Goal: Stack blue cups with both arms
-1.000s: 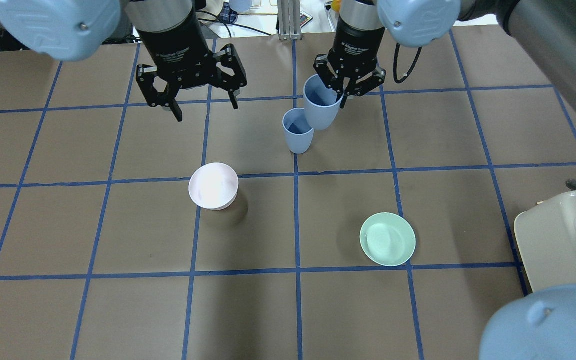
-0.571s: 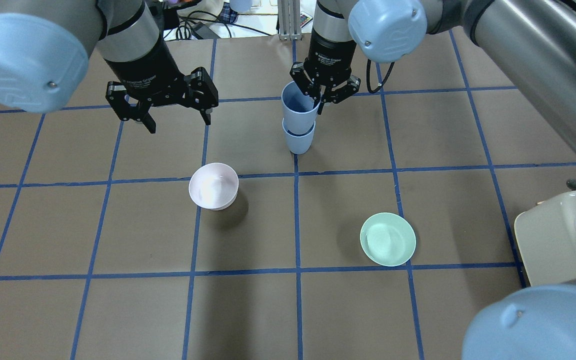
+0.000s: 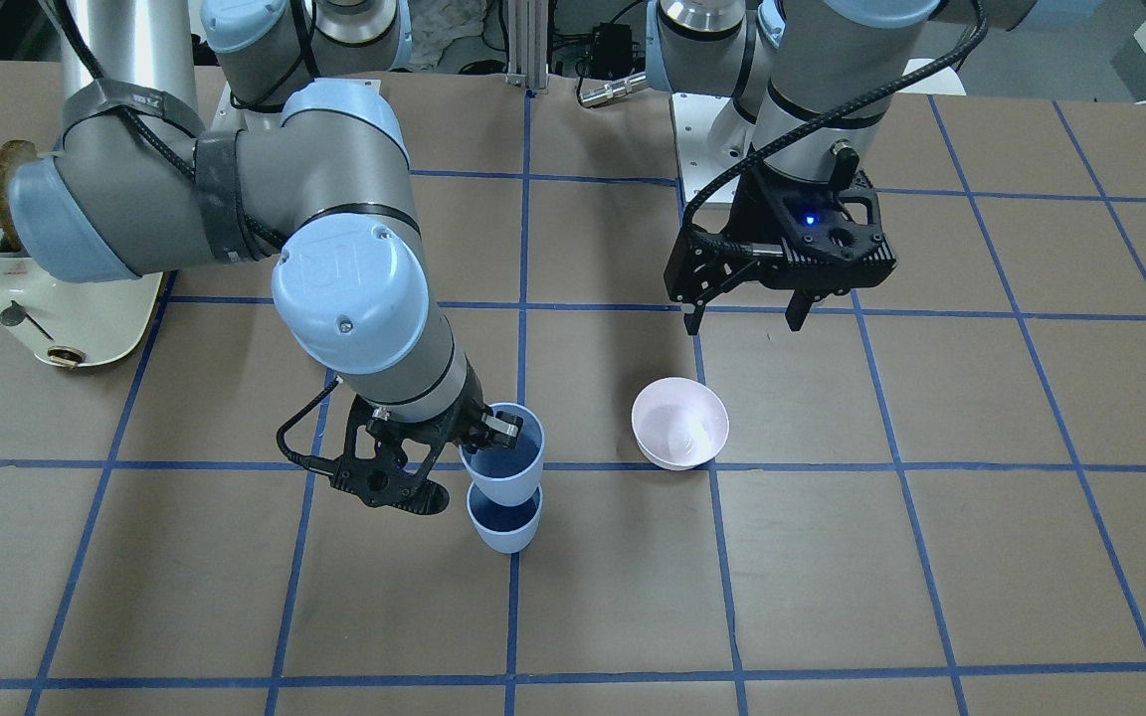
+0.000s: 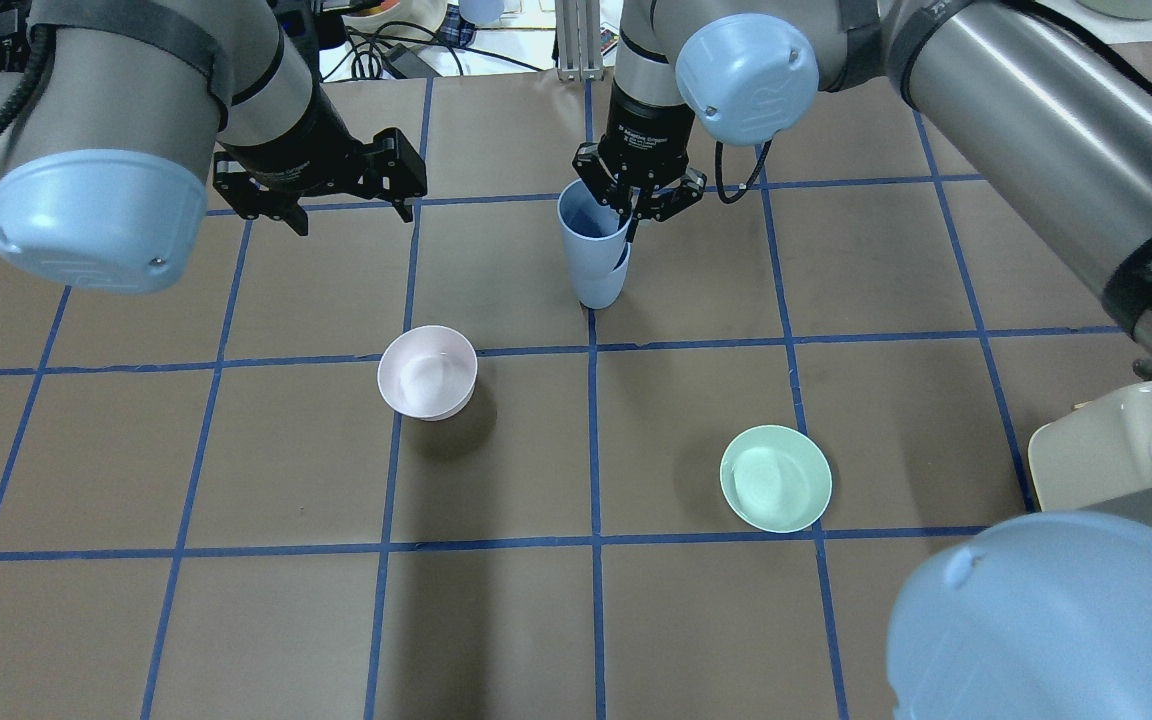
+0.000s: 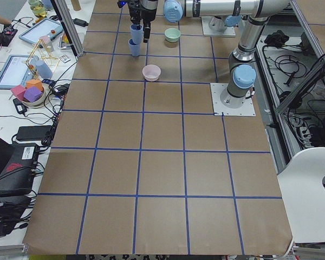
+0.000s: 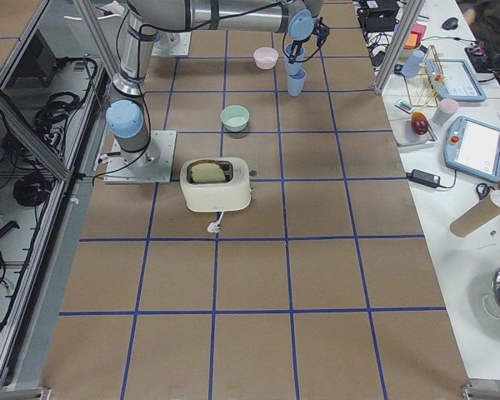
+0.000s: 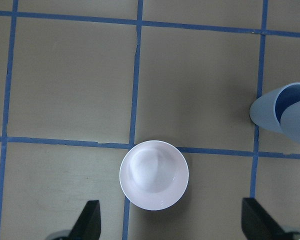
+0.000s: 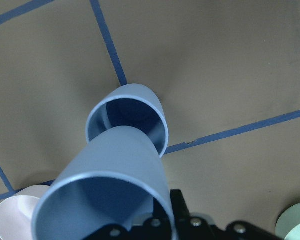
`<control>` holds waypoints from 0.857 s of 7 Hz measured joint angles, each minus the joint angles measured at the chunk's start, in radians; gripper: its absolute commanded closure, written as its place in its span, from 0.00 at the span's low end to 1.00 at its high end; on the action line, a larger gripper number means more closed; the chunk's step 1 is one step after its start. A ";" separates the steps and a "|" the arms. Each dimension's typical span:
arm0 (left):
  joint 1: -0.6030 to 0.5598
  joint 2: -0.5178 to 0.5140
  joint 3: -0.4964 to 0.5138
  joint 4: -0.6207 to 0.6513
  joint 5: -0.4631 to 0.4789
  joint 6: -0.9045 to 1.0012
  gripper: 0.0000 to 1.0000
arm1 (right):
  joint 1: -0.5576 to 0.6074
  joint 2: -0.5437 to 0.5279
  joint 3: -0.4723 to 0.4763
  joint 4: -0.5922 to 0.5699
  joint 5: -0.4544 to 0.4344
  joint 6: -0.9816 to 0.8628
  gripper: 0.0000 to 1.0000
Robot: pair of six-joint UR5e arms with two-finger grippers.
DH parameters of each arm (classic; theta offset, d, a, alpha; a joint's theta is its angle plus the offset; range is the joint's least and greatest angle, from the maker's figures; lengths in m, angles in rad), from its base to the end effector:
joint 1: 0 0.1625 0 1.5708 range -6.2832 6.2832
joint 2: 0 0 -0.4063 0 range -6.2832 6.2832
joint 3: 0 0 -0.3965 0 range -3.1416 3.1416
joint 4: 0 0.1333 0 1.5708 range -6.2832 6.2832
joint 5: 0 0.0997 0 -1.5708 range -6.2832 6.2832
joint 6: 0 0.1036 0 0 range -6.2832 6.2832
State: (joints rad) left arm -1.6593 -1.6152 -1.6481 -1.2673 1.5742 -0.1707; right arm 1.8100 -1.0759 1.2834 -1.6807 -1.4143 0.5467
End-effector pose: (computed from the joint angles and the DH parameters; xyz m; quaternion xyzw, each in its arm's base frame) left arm -0.1791 -0.5146 0.4364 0.0411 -0.9950 0.0902 0.0100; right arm 0.3040 -0.6157 0.3268 0.1563 0.9834 0.0748 0.0535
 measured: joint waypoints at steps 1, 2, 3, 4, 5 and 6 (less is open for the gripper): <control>0.001 0.003 -0.002 0.000 -0.001 0.000 0.00 | 0.000 0.009 0.000 -0.002 0.000 0.000 0.03; 0.001 0.006 -0.004 -0.003 -0.001 0.000 0.00 | 0.000 0.013 -0.001 -0.006 0.000 0.000 0.01; 0.001 0.007 -0.006 -0.004 0.000 -0.001 0.00 | 0.000 0.014 -0.003 -0.015 0.000 0.000 0.00; 0.001 0.007 -0.006 -0.006 0.000 -0.001 0.00 | -0.003 0.012 -0.006 -0.021 0.000 -0.001 0.00; 0.001 0.008 -0.007 -0.007 0.000 -0.001 0.00 | -0.009 0.004 -0.012 -0.022 -0.004 -0.002 0.00; 0.000 0.008 -0.008 -0.009 0.000 -0.002 0.00 | -0.023 -0.014 -0.019 -0.020 -0.022 -0.008 0.00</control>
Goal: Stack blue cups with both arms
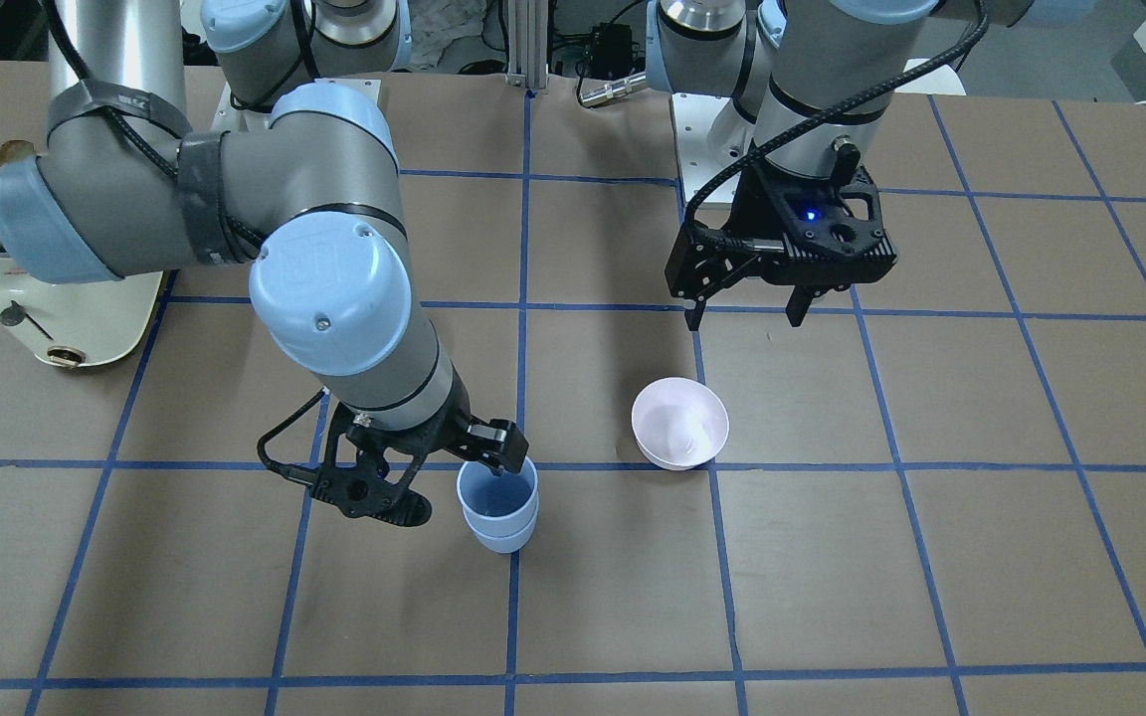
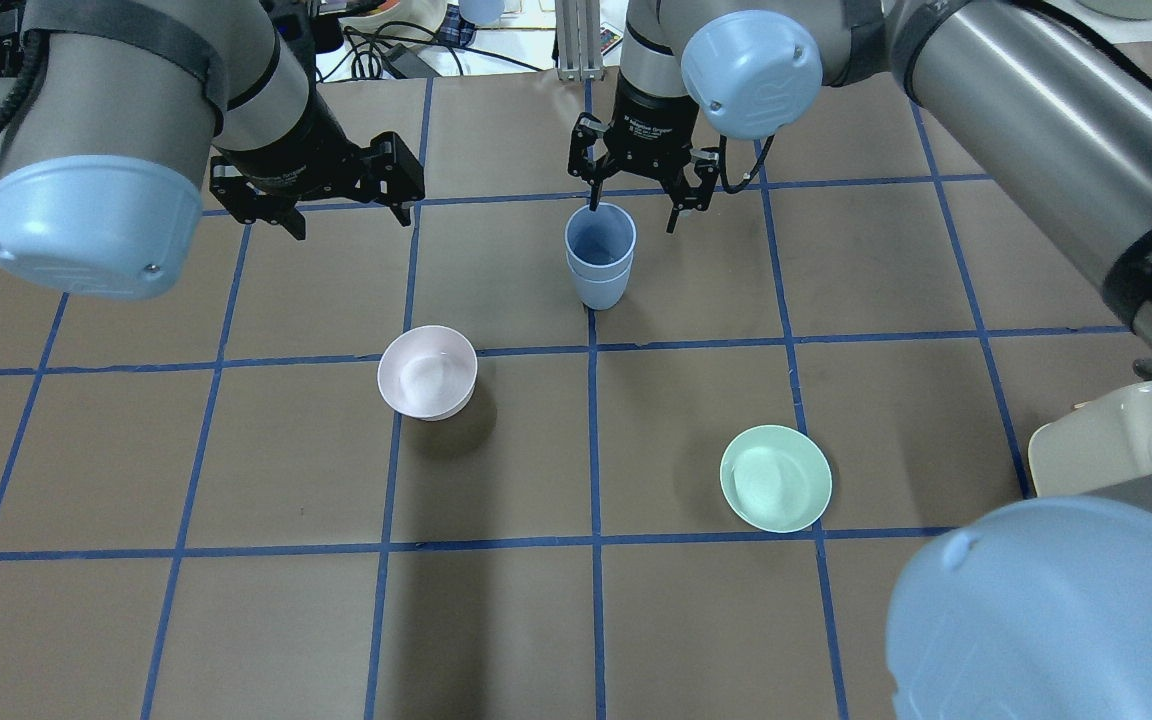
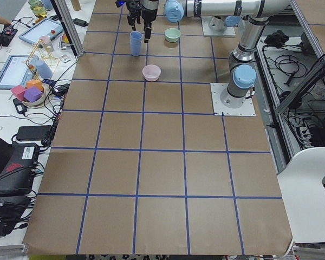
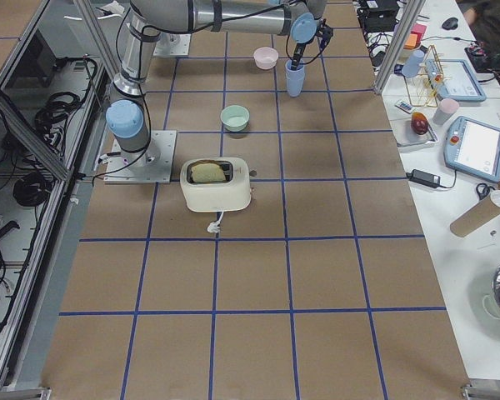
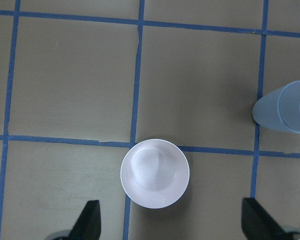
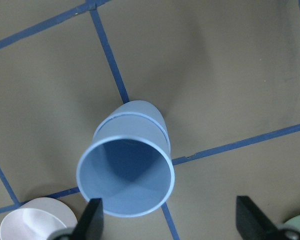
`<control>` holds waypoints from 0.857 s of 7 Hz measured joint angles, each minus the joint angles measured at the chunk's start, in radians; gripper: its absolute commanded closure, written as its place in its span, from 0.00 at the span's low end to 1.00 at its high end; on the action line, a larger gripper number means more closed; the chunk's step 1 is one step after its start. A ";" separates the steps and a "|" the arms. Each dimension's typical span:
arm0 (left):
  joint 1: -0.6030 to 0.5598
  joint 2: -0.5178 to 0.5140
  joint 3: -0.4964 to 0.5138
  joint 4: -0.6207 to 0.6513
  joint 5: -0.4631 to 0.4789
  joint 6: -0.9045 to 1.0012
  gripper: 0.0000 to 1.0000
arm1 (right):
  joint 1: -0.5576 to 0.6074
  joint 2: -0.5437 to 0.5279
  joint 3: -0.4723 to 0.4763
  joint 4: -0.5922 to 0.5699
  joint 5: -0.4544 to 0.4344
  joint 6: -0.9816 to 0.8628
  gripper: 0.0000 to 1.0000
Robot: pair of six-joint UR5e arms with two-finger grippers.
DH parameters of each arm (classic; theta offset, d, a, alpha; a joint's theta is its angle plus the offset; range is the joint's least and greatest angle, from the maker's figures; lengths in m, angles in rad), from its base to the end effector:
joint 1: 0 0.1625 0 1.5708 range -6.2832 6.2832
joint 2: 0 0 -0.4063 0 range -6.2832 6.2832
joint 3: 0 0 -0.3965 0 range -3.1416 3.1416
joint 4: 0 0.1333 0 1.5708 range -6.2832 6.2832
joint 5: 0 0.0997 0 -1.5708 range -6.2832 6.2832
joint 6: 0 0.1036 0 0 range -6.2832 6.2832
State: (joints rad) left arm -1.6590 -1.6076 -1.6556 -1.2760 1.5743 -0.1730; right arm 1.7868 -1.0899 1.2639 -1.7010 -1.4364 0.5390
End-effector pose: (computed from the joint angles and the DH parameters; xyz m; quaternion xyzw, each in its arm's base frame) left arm -0.1786 -0.5108 0.4356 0.0424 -0.9953 0.0860 0.0095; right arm 0.2881 -0.6264 0.3471 0.1618 0.9843 0.0451 0.0543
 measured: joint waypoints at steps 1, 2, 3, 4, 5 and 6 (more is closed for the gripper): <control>-0.001 0.000 0.000 -0.006 0.001 -0.003 0.00 | -0.030 -0.026 -0.001 0.005 -0.022 -0.015 0.00; -0.002 0.001 0.001 -0.015 0.001 -0.005 0.00 | -0.065 -0.054 0.002 0.015 -0.040 -0.058 0.00; -0.002 0.000 0.002 -0.023 0.002 -0.006 0.00 | -0.099 -0.086 0.007 0.046 -0.053 -0.143 0.00; -0.002 0.000 0.005 -0.030 0.002 -0.007 0.00 | -0.130 -0.119 0.013 0.093 -0.066 -0.224 0.00; -0.002 0.000 0.011 -0.048 0.003 -0.008 0.00 | -0.158 -0.155 0.029 0.130 -0.080 -0.299 0.00; -0.002 0.001 0.024 -0.087 0.004 -0.010 0.00 | -0.179 -0.204 0.072 0.145 -0.100 -0.365 0.00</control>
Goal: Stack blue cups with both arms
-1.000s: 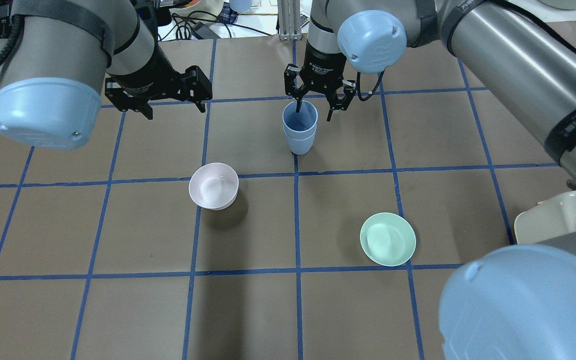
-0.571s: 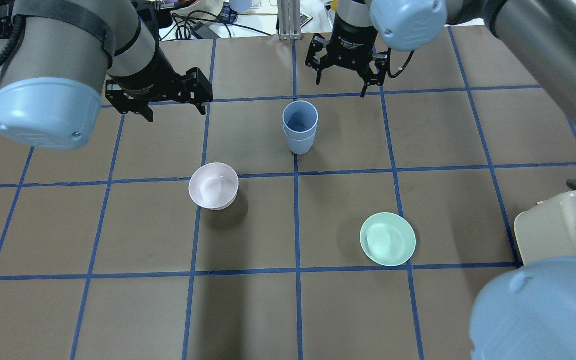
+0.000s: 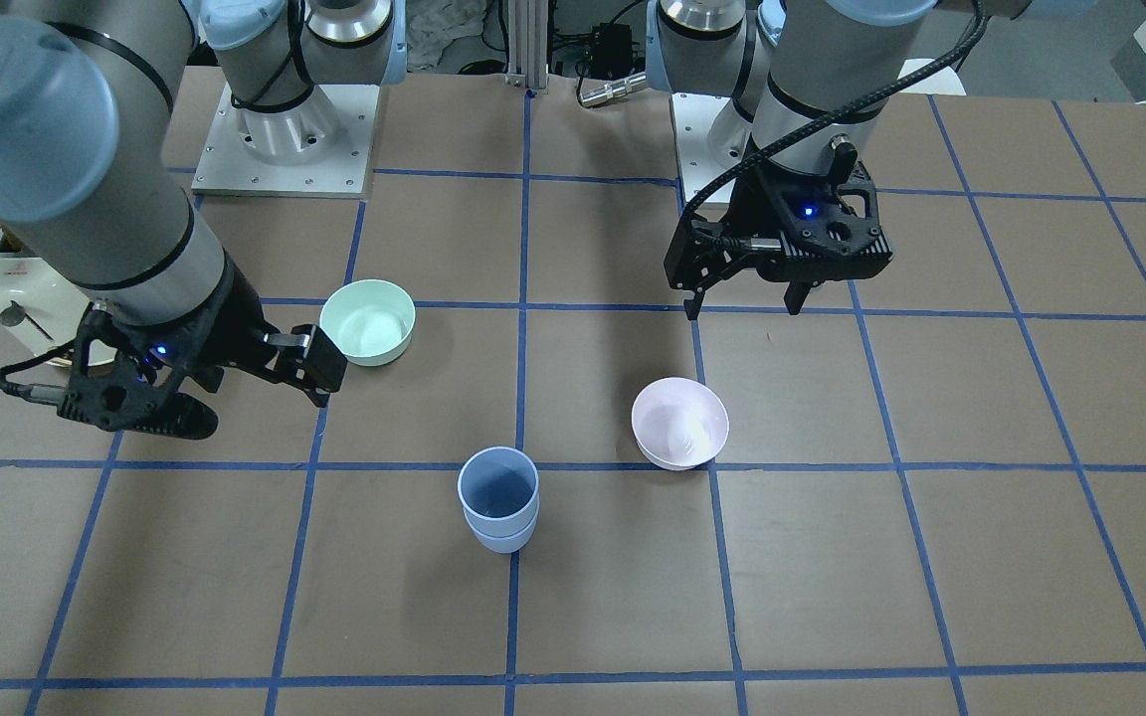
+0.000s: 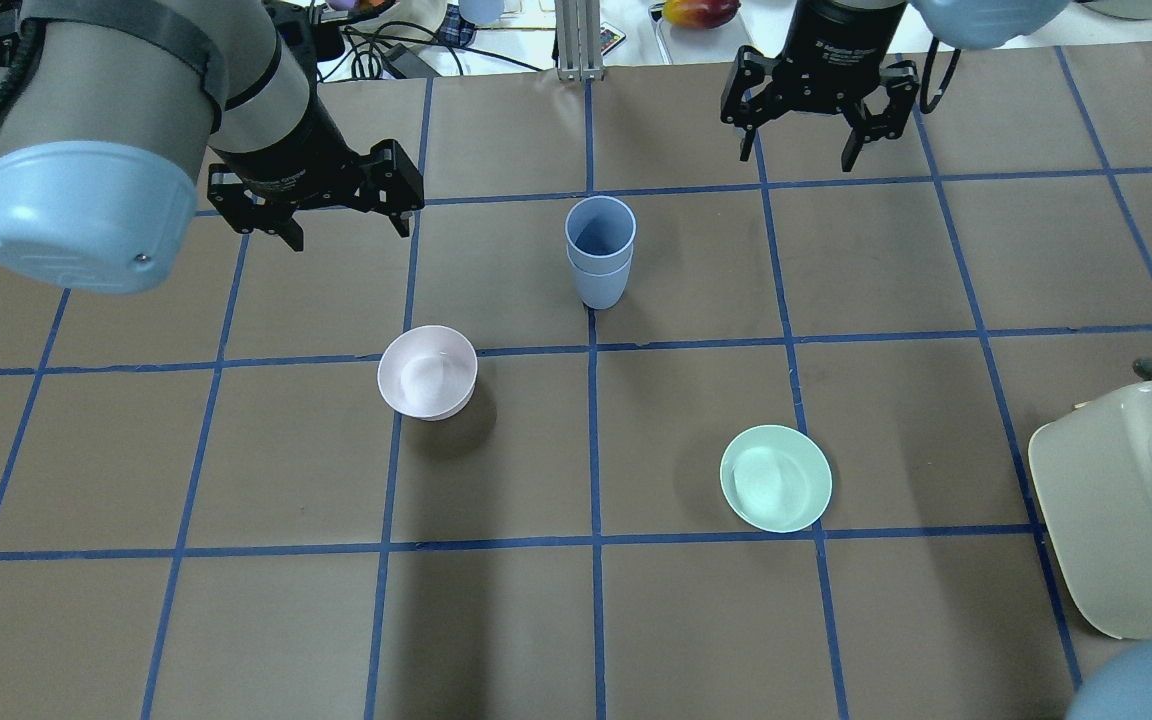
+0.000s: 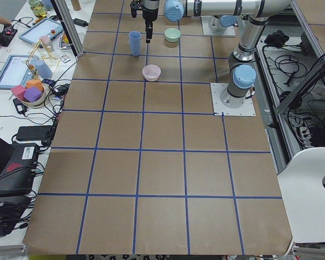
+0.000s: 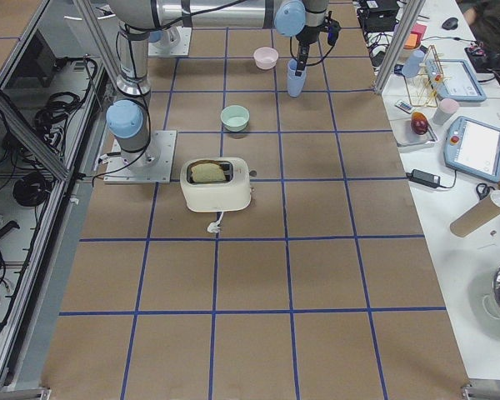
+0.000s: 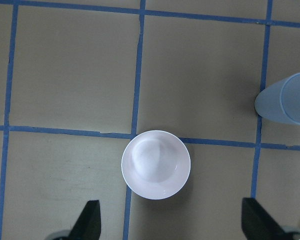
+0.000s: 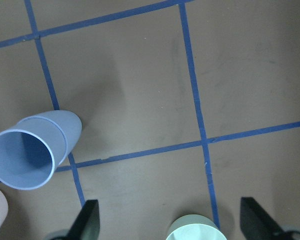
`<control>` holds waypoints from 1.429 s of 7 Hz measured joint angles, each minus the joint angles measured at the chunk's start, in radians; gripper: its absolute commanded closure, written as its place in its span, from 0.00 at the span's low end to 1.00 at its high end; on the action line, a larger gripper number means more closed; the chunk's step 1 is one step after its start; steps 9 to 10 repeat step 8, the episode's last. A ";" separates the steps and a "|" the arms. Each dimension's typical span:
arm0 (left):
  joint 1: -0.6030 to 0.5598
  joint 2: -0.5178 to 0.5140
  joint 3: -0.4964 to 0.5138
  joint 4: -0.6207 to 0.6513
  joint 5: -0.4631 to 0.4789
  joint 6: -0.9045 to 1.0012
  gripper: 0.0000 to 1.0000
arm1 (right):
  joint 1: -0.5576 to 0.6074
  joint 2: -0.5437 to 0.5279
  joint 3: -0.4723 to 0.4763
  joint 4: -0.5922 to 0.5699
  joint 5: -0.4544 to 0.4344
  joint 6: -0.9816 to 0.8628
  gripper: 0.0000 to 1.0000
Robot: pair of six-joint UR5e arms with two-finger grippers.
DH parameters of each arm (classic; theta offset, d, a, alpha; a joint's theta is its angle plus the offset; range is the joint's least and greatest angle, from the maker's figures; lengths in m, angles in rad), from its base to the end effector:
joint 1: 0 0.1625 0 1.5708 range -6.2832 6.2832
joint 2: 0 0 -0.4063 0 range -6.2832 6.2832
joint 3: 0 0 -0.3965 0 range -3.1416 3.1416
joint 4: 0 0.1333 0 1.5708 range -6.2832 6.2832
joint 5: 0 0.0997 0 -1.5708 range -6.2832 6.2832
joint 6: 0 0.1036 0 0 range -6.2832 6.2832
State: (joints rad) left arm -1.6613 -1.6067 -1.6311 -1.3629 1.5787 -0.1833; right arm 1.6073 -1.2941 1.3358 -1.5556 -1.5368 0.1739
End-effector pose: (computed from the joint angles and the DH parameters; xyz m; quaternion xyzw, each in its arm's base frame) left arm -0.1789 -0.5058 0.4386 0.0465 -0.9973 0.0558 0.0037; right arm 0.1587 -0.5954 0.4278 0.0691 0.9971 0.0301 0.0139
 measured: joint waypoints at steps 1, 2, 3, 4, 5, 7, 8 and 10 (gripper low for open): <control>0.000 0.000 0.014 -0.035 0.002 -0.001 0.00 | -0.013 -0.053 0.059 0.001 -0.031 -0.034 0.00; 0.000 0.000 0.021 -0.054 0.002 -0.002 0.00 | -0.019 -0.107 0.115 -0.001 -0.056 -0.045 0.00; 0.000 0.000 0.022 -0.060 0.003 -0.002 0.00 | -0.022 -0.155 0.154 -0.001 -0.067 -0.049 0.00; 0.000 -0.001 0.022 -0.063 0.004 -0.002 0.00 | -0.023 -0.194 0.177 0.004 -0.069 -0.050 0.00; 0.000 -0.001 0.021 -0.063 0.004 -0.002 0.00 | -0.024 -0.219 0.186 0.010 -0.065 -0.050 0.00; 0.000 -0.001 0.021 -0.064 0.004 -0.002 0.00 | -0.024 -0.235 0.190 0.033 -0.054 -0.050 0.00; 0.000 -0.001 0.021 -0.064 0.004 -0.002 0.00 | -0.024 -0.237 0.190 0.040 -0.050 -0.050 0.00; 0.000 -0.001 0.021 -0.064 0.004 -0.002 0.00 | -0.024 -0.237 0.190 0.040 -0.050 -0.050 0.00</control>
